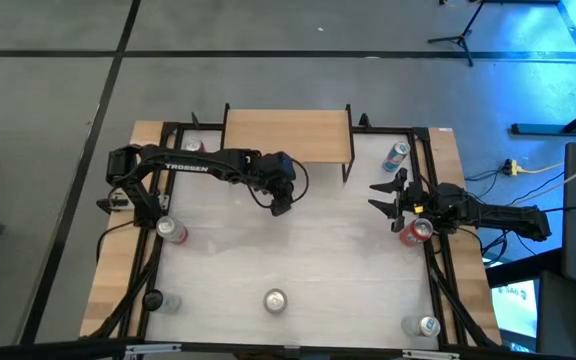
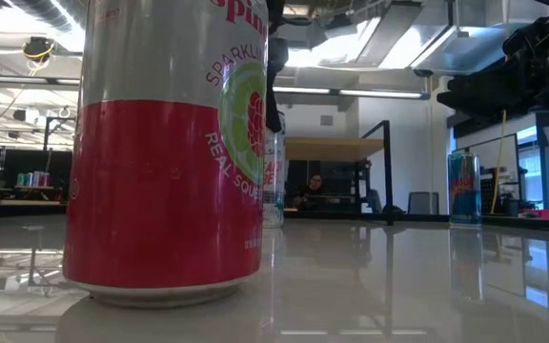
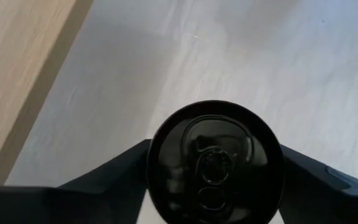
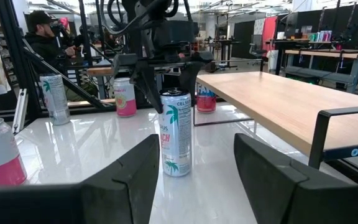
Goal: Place canned beverage on shelf
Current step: Put the top white-pink soda can on the shelf
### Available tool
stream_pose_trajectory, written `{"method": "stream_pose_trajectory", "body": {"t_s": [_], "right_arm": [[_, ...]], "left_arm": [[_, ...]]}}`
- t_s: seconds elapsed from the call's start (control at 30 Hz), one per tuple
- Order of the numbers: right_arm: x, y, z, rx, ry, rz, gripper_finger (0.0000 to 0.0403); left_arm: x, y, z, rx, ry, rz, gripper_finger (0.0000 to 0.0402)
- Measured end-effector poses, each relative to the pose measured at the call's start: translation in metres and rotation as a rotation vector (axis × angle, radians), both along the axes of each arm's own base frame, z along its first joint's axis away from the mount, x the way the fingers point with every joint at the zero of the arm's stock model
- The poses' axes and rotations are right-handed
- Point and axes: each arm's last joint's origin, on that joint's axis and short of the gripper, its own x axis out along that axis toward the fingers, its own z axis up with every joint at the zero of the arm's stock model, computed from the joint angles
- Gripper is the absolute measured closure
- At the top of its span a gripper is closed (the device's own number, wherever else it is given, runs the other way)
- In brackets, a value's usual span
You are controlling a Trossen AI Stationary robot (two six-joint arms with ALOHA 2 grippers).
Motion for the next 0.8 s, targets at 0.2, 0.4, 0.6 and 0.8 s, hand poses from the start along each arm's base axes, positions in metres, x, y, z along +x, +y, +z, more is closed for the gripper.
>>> {"method": "stream_pose_trajectory", "body": {"t_s": [0.2,0.4,0.6,0.8], "right_arm": [[0.0,0.0,0.0,0.0,0.0,0.0,0.0198],[0.0,0.0,0.0,0.0,0.0,0.0,0.0198],[0.0,0.0,0.0,0.0,-0.001,0.0,0.0198],[0.0,0.0,0.0,0.0,-0.001,0.0,0.0198]], "left_arm": [[0.0,0.0,0.0,0.005,-0.001,-0.022,0.017],[0.001,-0.008,0.014,0.001,0.011,-0.043,0.017],[0.003,-0.018,0.063,0.002,-0.004,-0.074,0.0158],[-0.01,-0.026,0.127,0.006,-0.036,-0.092,0.0155]]}}
